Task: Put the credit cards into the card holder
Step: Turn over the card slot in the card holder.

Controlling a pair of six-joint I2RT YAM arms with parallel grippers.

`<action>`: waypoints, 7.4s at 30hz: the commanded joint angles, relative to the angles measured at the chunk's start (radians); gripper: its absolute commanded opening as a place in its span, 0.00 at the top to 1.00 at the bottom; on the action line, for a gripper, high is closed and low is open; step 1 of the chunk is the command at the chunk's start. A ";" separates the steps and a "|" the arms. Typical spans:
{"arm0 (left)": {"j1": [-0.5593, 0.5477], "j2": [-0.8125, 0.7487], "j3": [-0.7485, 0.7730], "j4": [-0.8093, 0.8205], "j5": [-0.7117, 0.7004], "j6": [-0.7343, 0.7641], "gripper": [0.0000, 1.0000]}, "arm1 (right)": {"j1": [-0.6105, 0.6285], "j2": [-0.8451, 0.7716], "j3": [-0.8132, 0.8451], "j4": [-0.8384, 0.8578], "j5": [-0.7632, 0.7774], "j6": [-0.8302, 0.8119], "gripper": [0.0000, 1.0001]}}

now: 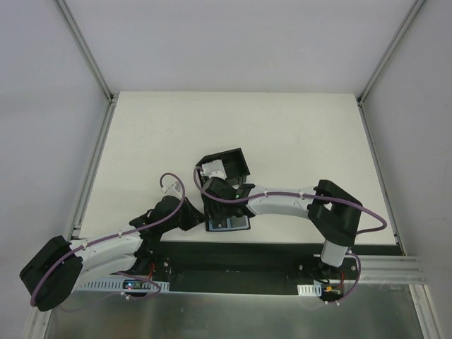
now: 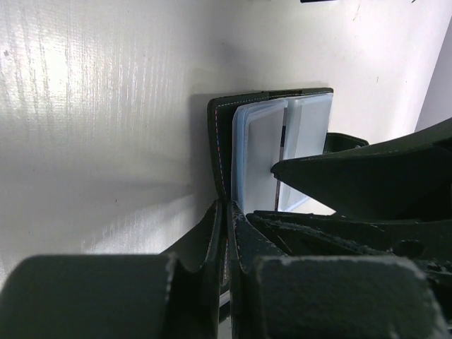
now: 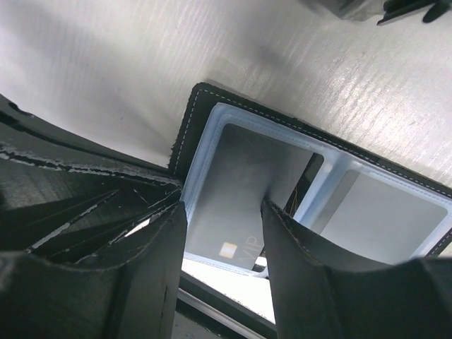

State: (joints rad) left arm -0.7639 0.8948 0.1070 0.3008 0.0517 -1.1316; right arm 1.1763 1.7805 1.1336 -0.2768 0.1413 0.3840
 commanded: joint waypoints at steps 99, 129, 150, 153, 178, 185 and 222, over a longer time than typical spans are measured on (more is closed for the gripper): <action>0.005 -0.122 0.074 0.081 0.120 0.107 1.00 | 0.032 -0.111 0.055 -0.259 0.189 0.024 0.55; 0.005 -0.114 0.079 0.038 0.091 0.089 1.00 | 0.137 -0.178 -0.155 -0.073 0.165 -0.020 0.44; 0.006 -0.112 0.076 0.032 0.094 0.085 1.00 | 0.126 -0.256 -0.247 -0.033 0.319 0.058 0.48; 0.006 -0.111 0.074 0.032 0.096 0.085 1.00 | 0.118 -0.274 -0.264 -0.025 0.319 0.072 0.48; 0.005 -0.109 0.053 0.018 0.080 0.075 1.00 | 0.069 -0.335 -0.305 -0.078 0.354 0.153 0.50; 0.005 -0.117 0.036 -0.012 0.063 0.059 1.00 | 0.057 -0.352 -0.322 -0.076 0.353 0.174 0.51; 0.005 -0.085 0.003 -0.071 0.057 0.078 1.00 | 0.026 -0.389 -0.230 0.010 0.189 0.040 0.56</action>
State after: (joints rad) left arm -0.7639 0.8001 0.1085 0.2337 0.1001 -1.0805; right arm 1.2175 1.3590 0.8707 -0.4042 0.4881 0.5083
